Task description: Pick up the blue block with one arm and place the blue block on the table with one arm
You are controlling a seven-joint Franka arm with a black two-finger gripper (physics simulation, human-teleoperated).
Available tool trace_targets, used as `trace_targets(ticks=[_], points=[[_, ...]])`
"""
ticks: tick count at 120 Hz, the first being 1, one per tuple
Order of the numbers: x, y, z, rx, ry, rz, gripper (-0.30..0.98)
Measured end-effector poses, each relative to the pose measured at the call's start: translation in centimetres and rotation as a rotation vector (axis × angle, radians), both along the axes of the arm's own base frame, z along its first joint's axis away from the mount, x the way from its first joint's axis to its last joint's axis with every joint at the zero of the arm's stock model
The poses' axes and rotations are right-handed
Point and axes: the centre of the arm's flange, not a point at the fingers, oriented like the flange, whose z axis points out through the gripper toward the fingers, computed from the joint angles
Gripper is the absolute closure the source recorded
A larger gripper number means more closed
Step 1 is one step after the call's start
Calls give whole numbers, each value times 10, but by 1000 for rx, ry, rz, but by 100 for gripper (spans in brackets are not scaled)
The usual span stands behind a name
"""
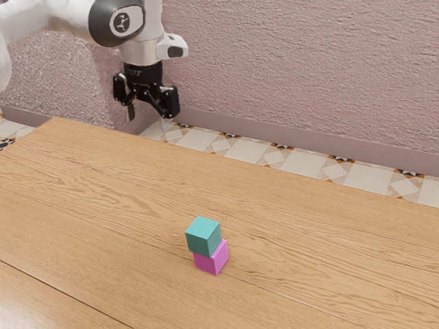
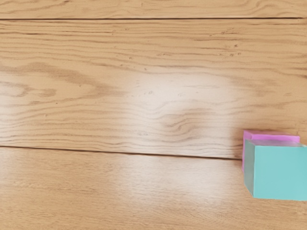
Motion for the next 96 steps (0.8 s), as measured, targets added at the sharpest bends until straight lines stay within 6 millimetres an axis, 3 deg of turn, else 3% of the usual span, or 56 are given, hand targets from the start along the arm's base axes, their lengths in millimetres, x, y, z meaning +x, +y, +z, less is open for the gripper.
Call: trace_targets(ticks=[18,42,78,96], points=[[16,-36,-65,-54,18,-25,0],[28,-46,-124,-132,15,20,0],[27,-75,-186,-192,35,49,0],[17,-89,-205,-185,53,53,0]])
